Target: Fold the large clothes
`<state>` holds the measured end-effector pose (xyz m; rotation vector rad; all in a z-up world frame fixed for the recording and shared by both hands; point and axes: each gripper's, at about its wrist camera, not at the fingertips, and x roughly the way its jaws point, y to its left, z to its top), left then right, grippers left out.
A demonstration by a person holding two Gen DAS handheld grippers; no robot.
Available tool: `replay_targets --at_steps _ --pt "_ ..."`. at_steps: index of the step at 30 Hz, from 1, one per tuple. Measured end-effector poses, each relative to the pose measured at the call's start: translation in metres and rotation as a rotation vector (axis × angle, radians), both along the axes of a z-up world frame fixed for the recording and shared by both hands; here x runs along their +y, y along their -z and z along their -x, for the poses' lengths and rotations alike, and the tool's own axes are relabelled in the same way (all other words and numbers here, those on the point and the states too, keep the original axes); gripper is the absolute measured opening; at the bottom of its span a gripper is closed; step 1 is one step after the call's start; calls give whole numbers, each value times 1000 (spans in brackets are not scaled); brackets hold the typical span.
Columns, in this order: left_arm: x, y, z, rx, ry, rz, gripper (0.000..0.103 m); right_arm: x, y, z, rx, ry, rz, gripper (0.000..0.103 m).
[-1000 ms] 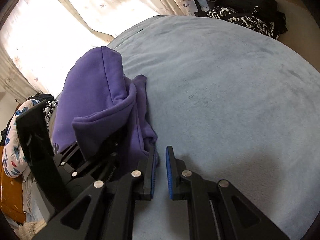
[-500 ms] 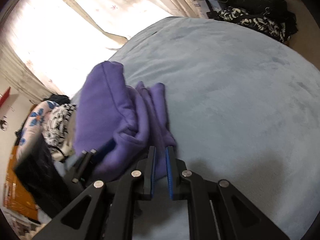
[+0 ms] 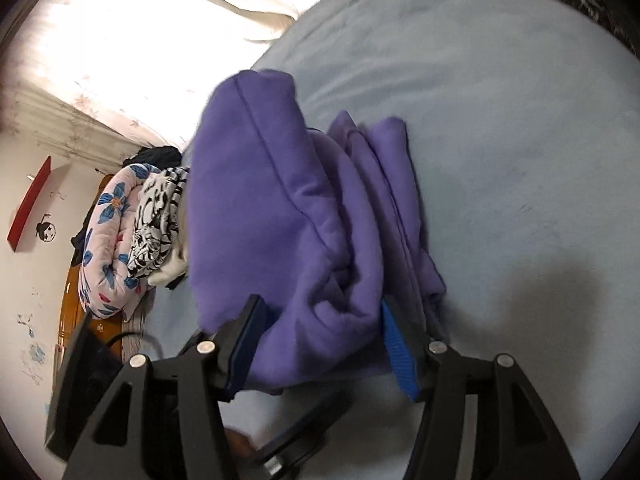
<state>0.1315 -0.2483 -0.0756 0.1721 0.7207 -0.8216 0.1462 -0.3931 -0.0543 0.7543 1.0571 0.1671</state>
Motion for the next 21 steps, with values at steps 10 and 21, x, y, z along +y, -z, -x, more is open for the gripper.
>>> replay_targets --at_steps 10,21 --pt "106 -48 -26 1 -245 92 79 9 7 -16 42 -49 29 44" --pt "153 3 -154 339 -514 151 55 18 0 -52 6 -117 129 29"
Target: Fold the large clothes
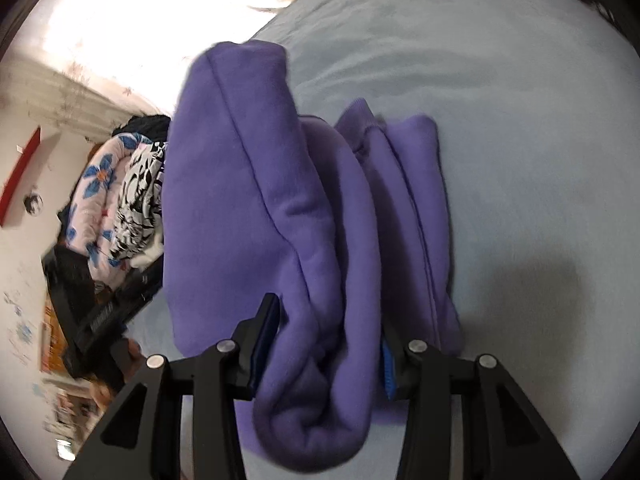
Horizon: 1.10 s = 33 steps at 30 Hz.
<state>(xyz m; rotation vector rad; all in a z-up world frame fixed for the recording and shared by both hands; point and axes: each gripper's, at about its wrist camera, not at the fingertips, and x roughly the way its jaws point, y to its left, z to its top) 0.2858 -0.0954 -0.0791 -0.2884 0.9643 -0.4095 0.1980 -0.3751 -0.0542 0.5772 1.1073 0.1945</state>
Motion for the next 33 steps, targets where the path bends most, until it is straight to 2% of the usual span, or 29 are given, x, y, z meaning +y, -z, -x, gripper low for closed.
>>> replay_targets --at_steps 3,5,8,11,13,15,18,20,23,25,28,30,31,33 --pt "-13 -4 -8 13 25 -13 51 7 -16 7 -56 3 123 24" --pt "-26 -11 -8 1 58 -48 51 4 -31 27 -116 33 186 22" --pt "-52 -19 0 -37 141 -74 51 -11 -38 59 -156 103 208 22" --pt "-86 -20 11 -65 198 -126 51 -24 -8 77 -89 150 219 22" --pt "-111 -13 14 -87 189 -230 51 -28 15 76 -42 165 205 22" --pt "-122 -11 17 -114 151 -312 50 -29 26 71 -41 189 182 22" --pt "-117 -26 18 -128 138 -286 38 -18 8 66 -103 174 243 22" --pt "-105 -28 16 -112 131 -268 35 -11 4 61 -130 141 250 22" --pt "-88 -25 10 -95 109 -258 34 -3 5 54 -158 106 203 22" --pt "-86 -20 8 -97 113 -256 34 -4 13 51 -145 112 183 22" --pt "-95 -6 7 -111 135 -300 36 -7 39 49 -97 120 155 23" --pt "-97 -4 8 -123 116 -308 36 -9 38 51 -101 124 133 23" --pt "-96 -7 9 -128 110 -298 36 -13 34 53 -91 127 109 25" --pt "-92 -12 10 -137 116 -279 36 -19 24 54 -62 130 119 39"
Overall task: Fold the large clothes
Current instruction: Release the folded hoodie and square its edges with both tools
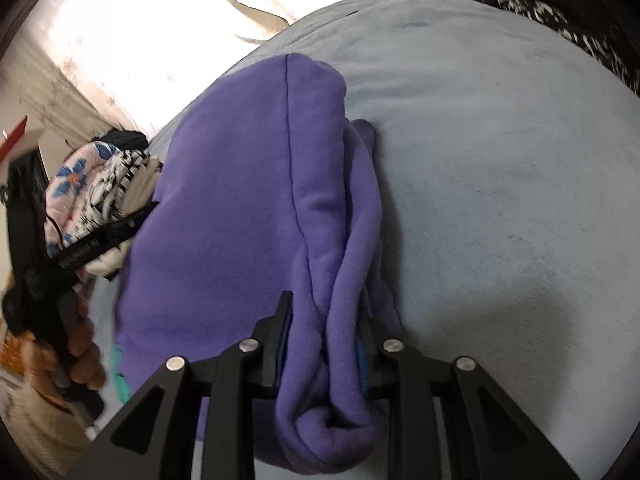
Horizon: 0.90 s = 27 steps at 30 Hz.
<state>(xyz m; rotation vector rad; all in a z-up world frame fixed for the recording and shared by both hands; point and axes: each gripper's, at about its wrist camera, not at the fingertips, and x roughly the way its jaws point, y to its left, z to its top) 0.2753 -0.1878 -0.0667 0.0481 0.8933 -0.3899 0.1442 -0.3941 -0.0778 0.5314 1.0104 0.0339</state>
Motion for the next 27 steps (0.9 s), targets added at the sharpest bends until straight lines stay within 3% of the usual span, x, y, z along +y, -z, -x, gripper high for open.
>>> replay_targets --at_steps 3,7,10,14,16,17,18,19,20,21,24,27 --pt "7 -8 -3 34 34 7 39 -7 -22 4 5 -8 66 45" --pt "25 -20 -20 95 24 117 44 -19 -52 -9 -50 -8 32 51" --pt "27 -23 -38 135 3 149 44 -25 -63 -38 -88 -5 24 57" --pt "15 -17 -59 217 12 174 44 -32 -53 -95 -62 -4 -20 57" --pt "6 -16 -66 226 15 152 50 -36 -43 -119 -34 11 -42 57" --pt "2 -16 -67 216 16 137 58 -39 -38 -126 -23 17 -52 57" --pt "-3 -17 -68 201 15 106 61 -40 -33 -134 -19 16 -66 55" --pt "-6 -17 -69 194 14 79 61 -38 -30 -139 -14 6 -62 47" --pt "-10 -16 -72 188 8 46 61 -34 -28 -145 1 -12 -27 19" --pt "-14 -14 -75 189 -2 8 63 -30 -27 -149 26 -19 14 14" --pt "-21 -2 -80 203 -23 -45 63 -22 -15 -154 72 -2 103 14" --pt "-27 14 -79 179 -25 -86 65 -20 15 -157 151 11 105 15"
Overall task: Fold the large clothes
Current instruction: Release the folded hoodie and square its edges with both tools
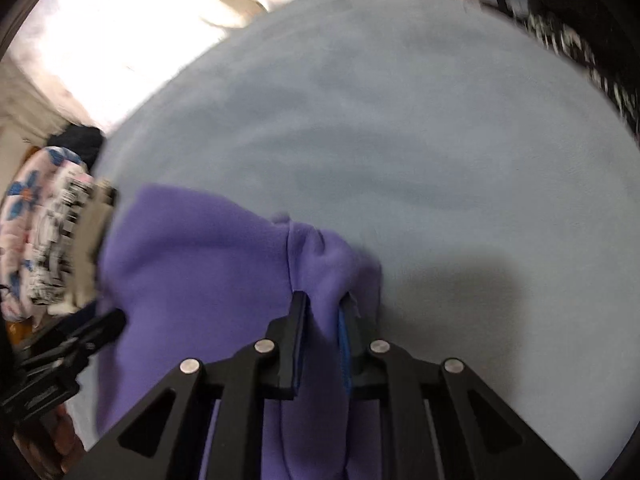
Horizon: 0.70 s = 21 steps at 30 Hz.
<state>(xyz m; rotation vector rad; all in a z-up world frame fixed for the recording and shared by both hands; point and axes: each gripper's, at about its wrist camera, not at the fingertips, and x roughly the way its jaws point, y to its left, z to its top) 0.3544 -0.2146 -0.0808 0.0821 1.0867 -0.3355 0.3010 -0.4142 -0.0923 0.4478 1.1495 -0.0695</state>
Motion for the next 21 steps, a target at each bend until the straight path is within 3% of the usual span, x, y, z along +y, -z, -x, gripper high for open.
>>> replay_targets --at_steps 4,6,10,13,21 --pt "3 -7 5 -18 -14 11 67 0 -14 6 -16 9 16 19" --pt "4 -11 7 -26 -17 30 68 0 -23 12 -19 13 25 29" --pt "25 -22 18 11 -65 99 68 -7 -42 31 -54 47 -15 33" --pt "32 -31 32 15 -59 105 68 -10 -61 51 -72 68 -30 34" --pt "44 -77 95 -68 -7 70 68 -1 -110 114 -141 61 -37 41"
